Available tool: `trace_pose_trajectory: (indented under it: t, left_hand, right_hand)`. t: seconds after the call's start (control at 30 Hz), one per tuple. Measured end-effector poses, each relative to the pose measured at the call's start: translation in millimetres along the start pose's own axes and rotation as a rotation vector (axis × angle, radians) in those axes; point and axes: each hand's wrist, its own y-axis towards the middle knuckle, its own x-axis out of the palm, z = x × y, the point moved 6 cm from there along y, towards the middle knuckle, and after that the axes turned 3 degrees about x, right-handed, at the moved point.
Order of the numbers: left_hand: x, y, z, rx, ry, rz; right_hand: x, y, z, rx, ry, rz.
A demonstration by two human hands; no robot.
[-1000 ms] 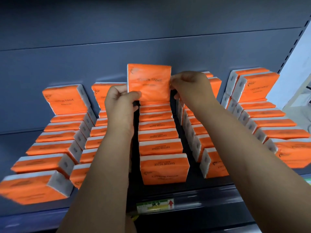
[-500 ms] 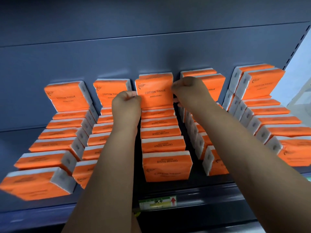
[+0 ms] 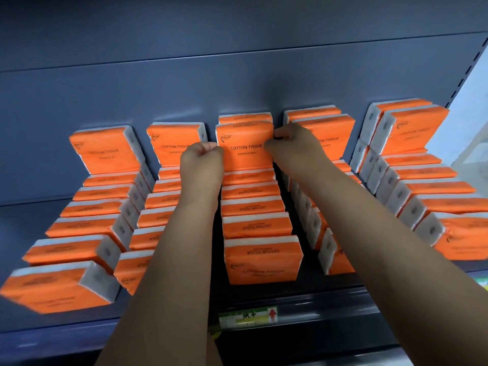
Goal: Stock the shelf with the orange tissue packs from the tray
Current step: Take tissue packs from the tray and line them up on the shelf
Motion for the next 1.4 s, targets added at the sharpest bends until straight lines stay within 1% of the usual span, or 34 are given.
trace_pose_trajectory:
  t: [0.4, 0.6, 0.77, 0.87, 0.97, 1.17, 1.3, 1.4]
  left_hand:
    - [3, -6, 0, -0.021, -0.026, 0.020]
    - [3, -10, 5, 0.010, -0.012, 0.044]
    - [1, -18, 16, 0.130, 0.025, 0.073]
    - [4, -22, 17, 0.215, 0.091, 0.058]
    - [7, -26, 13, 0.178, 0.111, 0.028]
    - [6, -33, 16, 0.083, 0.066, 0.002]
    - [1, -37, 19, 0.044, 0.041, 0.009]
    - [-5, -44, 24, 0.095, 0.081, 0.019]
  right_hand:
    - [-2, -2, 2, 0.042, -0.017, -0.002]
    - [-4, -8, -1, 0.061, -0.044, 0.005]
    - [-8, -15, -7, 0.078, -0.057, 0.005]
    - [-9, -21, -12, 0.067, -0.069, -0.006]
    - [-8, -29, -12, 0.092, -0.075, -0.042]
    - [-6, -38, -9, 0.103, -0.076, -0.159]
    - [-14, -44, -8, 0.120, -0.174, -0.102]
    - [-15, -50, -18, 0.074, -0.219, -0.088]
